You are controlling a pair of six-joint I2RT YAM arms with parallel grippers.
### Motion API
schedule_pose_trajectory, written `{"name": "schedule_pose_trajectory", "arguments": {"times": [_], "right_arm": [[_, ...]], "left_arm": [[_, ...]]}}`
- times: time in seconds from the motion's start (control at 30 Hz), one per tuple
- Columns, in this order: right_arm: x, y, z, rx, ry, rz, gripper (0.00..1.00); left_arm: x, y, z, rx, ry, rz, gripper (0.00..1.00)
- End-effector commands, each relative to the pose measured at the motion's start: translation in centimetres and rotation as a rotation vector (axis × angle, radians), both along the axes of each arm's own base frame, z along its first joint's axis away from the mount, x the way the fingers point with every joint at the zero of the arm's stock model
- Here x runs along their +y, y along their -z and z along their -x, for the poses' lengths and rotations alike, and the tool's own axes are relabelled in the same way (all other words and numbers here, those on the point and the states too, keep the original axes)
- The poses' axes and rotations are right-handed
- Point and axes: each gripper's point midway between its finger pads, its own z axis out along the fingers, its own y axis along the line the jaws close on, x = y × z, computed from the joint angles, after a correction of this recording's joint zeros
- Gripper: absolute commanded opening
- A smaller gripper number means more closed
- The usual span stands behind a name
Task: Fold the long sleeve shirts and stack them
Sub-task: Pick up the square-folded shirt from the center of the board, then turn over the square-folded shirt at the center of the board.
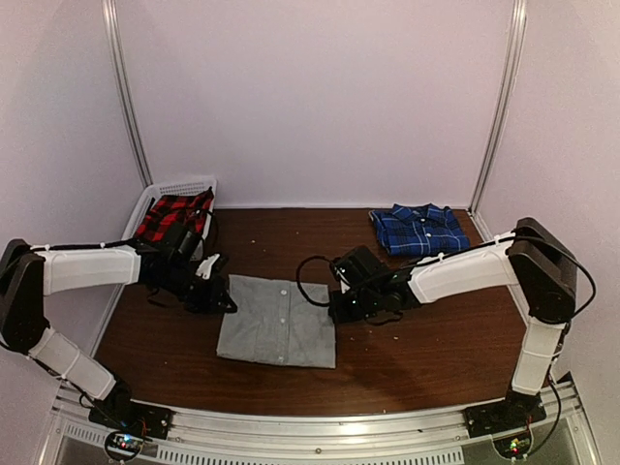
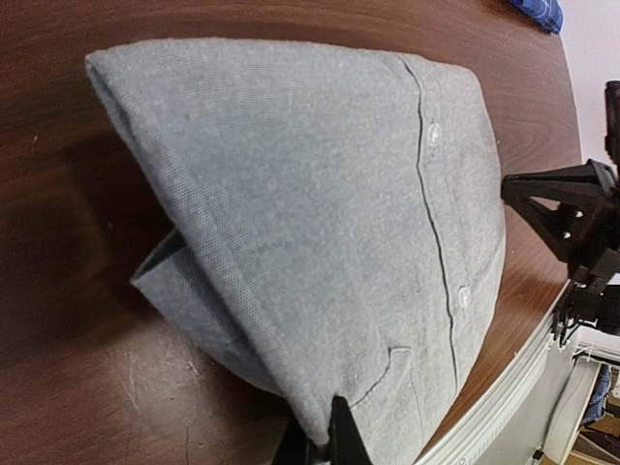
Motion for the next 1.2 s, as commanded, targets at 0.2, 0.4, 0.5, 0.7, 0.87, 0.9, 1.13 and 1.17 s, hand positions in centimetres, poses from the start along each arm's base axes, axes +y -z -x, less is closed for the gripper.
{"name": "schedule_pose_trajectory", "arguments": {"times": [0.2,0.4,0.5,0.7,0.87,0.9,1.13,1.17], "right_arm": [[1.5,2.5,0.6,0.03,-0.024,0.037,0.07],[3.2,3.1,0.9,0.045,-0.04,0.013,0.08],[5.1,3.4,0.8,0.06,-0.046,-0.047,0.08],[11.6,2.9,-1.7,0.06,-0.057,-0.224,0.09],[17.1,-0.6,-3.6,0.043,-0.074,-0.471,0.09],[17.5,-0.9,-3.9,0.039,-0.07,-0.492,0.09],[17.4,-0.8,-4.4,0.051,-0.064,-0.536,0.13],[17.3,-0.9,-4.3,0.05,-0.069,-0.546,0.15]], "left_arm": [[-1.0,-4.8,-1.2,-0.091,0.042,0.074,0.0],[-2.3,-7.8,-1.7,-0.12,0.071,0.153,0.0],[-3.5,-10.5,-2.7,-0.149,0.088,0.212,0.0],[-5.7,-14.2,-4.7,-0.166,0.101,0.328,0.0],[-6.9,-15.6,-6.0,-0.18,0.094,0.381,0.0],[-6.8,-15.5,-6.2,-0.184,0.088,0.376,0.0],[-6.9,-15.4,-6.8,-0.19,0.076,0.363,0.0],[-6.9,-15.3,-6.8,-0.189,0.076,0.363,0.0]]}}
